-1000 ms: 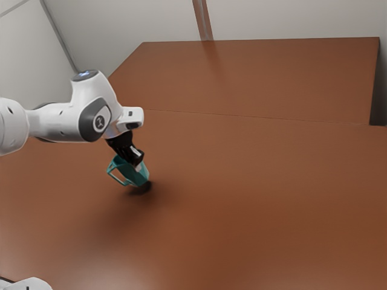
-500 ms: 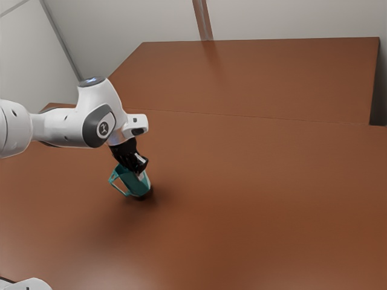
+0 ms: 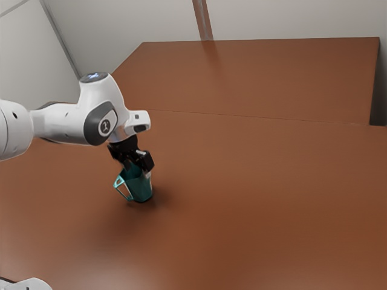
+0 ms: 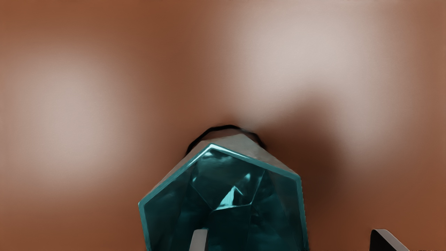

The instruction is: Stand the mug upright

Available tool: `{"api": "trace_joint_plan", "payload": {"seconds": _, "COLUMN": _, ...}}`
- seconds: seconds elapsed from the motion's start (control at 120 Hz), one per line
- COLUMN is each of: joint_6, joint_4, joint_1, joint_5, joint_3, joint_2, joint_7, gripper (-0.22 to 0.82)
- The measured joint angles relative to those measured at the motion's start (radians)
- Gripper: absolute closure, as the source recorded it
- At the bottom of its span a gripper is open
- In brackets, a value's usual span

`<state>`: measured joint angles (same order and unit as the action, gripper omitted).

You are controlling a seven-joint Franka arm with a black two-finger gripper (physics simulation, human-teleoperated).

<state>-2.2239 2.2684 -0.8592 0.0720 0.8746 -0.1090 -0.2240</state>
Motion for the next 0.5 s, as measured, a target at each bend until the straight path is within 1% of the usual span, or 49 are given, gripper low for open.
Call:
{"api": "trace_joint_plan", "payload": {"seconds": 0.075, "joint_6": 0.032, "joint_4": -0.014, "joint_1": 0.012, "joint_5": 0.01, "joint_3": 0.005, "joint_2": -0.053, "joint_7": 0.003, "gripper": 0.07}}
{"api": "trace_joint_plan", "payload": {"seconds": 0.175, "joint_6": 0.09, "joint_4": -0.101, "joint_1": 0.008, "joint_5": 0.018, "joint_3": -0.004, "joint_2": -0.078, "joint_7": 0.004, "gripper": 0.04}}
{"api": "trace_joint_plan", "payload": {"seconds": 0.325, "joint_6": 0.192, "joint_4": -0.289, "joint_1": 0.0, "joint_5": 0.023, "joint_3": -0.007, "joint_2": -0.034, "joint_7": 0.011, "gripper": 0.02}}
{"api": "trace_joint_plan", "payload": {"seconds": 0.5, "joint_6": 0.368, "joint_4": -0.51, "joint_1": 0.009, "joint_5": 0.012, "joint_3": -0.009, "joint_2": 0.02, "joint_7": 0.047, "gripper": 0.01}}
